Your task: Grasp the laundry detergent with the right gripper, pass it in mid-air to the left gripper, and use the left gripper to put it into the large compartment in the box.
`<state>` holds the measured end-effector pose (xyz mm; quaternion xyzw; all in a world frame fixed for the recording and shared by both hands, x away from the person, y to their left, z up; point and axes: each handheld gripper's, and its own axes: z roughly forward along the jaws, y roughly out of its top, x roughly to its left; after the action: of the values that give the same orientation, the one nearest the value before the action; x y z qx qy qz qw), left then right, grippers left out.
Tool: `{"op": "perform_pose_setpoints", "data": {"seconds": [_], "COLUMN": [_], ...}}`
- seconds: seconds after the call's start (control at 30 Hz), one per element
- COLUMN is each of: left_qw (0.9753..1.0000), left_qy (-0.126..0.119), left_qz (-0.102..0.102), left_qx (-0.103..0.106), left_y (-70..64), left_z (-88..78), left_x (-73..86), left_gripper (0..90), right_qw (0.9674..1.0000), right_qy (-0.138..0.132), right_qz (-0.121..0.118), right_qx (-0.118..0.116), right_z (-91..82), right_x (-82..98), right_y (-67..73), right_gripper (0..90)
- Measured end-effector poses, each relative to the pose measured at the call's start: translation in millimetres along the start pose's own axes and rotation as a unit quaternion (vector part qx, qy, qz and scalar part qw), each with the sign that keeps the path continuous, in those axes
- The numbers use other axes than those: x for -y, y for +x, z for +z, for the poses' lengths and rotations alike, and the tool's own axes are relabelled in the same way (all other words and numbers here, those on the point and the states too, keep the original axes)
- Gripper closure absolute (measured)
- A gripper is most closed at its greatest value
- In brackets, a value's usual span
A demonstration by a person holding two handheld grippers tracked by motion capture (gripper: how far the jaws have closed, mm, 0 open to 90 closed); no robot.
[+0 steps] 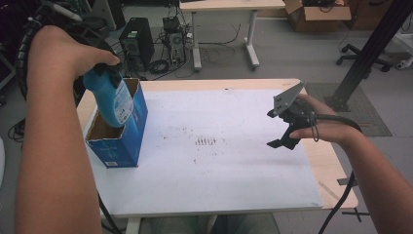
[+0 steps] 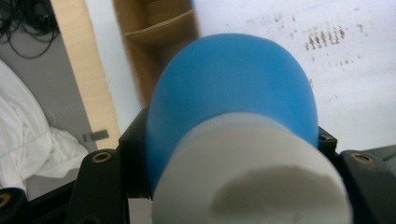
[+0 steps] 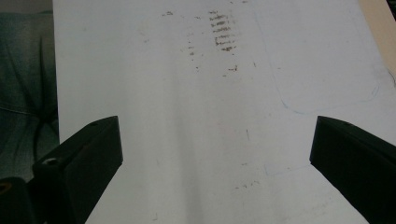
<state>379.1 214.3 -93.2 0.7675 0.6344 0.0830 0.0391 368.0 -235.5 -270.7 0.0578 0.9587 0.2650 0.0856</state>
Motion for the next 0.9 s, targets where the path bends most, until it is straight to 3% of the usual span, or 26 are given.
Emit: {"op": "perform_pose_setpoints", "data": {"seconds": [0.2,0.4,0.9], "left_qw": [0.9993,0.9982,0.9974], "left_qy": [0.005,0.014,0.015], "left_qz": [-0.037,-0.057,-0.071], "left_qx": [-0.001,-0.006,0.001], "left_y": [23.8,31.8,43.9], "left_z": [5.1,13.4,25.2], "left_x": [3.0,1.9,-1.4], "left_gripper": [38.3,38.2,38.2], "right_qw": [0.9998,0.9991,0.9987], "right_qy": [0.019,0.04,0.048], "right_qz": [-0.001,-0.005,-0.01], "right_qx": [-0.003,-0.01,-0.016], "right_z": [-2.4,-2.1,-2.3], "right_x": [-1.9,-5.1,-8.3], "right_y": [-0.8,-0.4,3.8], "right_gripper": [2.7,2.9,3.0]}}
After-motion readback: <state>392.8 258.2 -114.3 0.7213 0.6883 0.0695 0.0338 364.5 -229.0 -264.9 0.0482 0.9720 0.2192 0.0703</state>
